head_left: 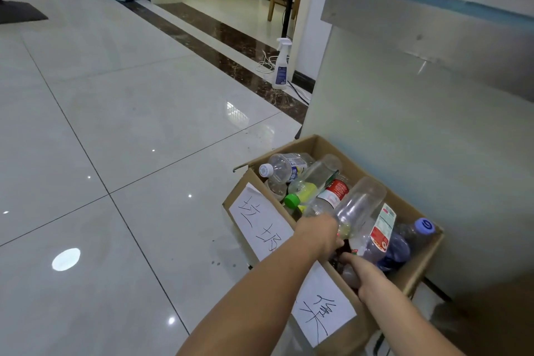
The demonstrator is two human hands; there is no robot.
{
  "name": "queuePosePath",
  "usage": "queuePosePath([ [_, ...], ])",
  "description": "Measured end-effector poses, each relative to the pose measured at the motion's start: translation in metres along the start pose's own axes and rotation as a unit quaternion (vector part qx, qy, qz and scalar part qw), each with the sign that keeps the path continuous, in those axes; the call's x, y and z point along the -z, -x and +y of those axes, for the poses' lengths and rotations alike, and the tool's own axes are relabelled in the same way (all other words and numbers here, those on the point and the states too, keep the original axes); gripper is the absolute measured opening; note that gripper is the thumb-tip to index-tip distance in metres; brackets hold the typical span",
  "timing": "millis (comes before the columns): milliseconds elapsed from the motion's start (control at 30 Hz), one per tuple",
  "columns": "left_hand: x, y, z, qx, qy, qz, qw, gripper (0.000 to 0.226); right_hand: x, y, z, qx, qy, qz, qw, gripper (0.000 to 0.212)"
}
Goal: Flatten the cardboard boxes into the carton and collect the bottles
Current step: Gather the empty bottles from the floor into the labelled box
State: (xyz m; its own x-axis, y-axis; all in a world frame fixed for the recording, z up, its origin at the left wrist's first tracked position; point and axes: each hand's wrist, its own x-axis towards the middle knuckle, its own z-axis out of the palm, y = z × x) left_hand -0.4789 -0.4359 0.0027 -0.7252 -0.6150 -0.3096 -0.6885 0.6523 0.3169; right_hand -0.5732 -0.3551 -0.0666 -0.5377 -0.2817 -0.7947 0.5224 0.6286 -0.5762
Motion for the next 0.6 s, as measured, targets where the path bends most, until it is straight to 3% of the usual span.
queuePosePath([
  [133,-0.010,-0.001,-0.002,-0.017,-0.052,0.001,0.999,0.035,0.002,0.027,-0.002,0.021,0.108,-0.025,0.994,0.025],
  [233,-0.003,0.004,-0.016,0.006,0.027,0.073,0.997,0.029,0.002,0.039,-0.015,0.026,0.233,-0.010,0.972,0.052],
  [333,0.019,0.011,-0.045,0.015,0.093,0.135,0.986,0.034,0.003,0.053,-0.039,0.091,0.452,0.062,0.885,0.070],
  [433,0.040,0.021,-0.081,0.025,0.072,0.146,0.986,0.031,-0.011,0.060,-0.070,0.127,0.618,0.132,0.765,0.060],
  [600,0.064,0.067,-0.172,0.141,0.015,0.083,0.986,0.036,-0.096,0.108,-0.108,0.223,0.646,0.179,0.708,0.037],
])
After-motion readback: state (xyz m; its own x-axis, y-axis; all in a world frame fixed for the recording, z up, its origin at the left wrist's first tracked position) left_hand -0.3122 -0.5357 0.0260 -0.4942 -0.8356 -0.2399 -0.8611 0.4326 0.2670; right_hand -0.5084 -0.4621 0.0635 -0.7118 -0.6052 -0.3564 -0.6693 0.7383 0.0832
